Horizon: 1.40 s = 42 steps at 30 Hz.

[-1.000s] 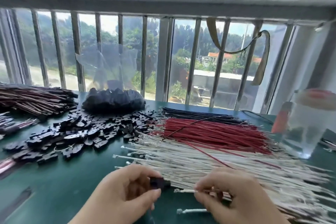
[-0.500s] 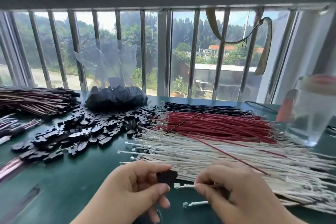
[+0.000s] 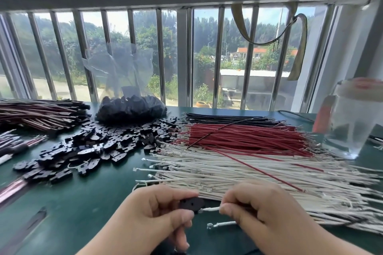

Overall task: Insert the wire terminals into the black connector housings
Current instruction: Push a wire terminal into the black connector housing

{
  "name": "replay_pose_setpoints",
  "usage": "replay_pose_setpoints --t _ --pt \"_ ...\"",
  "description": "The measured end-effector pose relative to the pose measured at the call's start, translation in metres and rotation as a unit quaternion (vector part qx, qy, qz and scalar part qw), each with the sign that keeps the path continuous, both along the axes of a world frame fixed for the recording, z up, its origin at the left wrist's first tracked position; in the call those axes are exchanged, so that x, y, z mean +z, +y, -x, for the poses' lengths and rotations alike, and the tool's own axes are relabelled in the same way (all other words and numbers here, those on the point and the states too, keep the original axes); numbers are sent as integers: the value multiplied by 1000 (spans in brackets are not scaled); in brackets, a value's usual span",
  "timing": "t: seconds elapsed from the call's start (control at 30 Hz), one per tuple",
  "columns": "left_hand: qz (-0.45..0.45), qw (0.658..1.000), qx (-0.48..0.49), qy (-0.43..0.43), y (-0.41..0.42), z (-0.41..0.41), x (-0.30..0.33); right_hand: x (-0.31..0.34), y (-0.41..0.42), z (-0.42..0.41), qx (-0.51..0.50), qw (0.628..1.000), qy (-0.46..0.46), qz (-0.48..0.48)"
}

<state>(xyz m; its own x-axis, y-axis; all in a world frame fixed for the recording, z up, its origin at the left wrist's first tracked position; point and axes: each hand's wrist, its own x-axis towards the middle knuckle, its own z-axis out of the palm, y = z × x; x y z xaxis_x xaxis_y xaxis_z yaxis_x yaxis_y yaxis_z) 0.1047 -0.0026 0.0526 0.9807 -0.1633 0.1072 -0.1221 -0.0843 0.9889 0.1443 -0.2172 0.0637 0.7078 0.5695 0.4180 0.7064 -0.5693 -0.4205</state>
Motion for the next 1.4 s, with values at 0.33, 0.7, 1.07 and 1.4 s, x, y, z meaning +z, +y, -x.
replay_pose_setpoints --t 0.33,0.7,1.07,1.4 --pt "142 983 -65 96 7 -1 -1 10 1 9 -5 999 24 -31" --pt "126 984 -69 101 9 -2 -3 15 1 11 -8 991 103 -80" --pt "140 978 -84 131 9 0 -2 12 -2 11 5 997 55 -60" --pt "109 982 -80 130 5 1 0 5 5 11 34 998 32 -49"
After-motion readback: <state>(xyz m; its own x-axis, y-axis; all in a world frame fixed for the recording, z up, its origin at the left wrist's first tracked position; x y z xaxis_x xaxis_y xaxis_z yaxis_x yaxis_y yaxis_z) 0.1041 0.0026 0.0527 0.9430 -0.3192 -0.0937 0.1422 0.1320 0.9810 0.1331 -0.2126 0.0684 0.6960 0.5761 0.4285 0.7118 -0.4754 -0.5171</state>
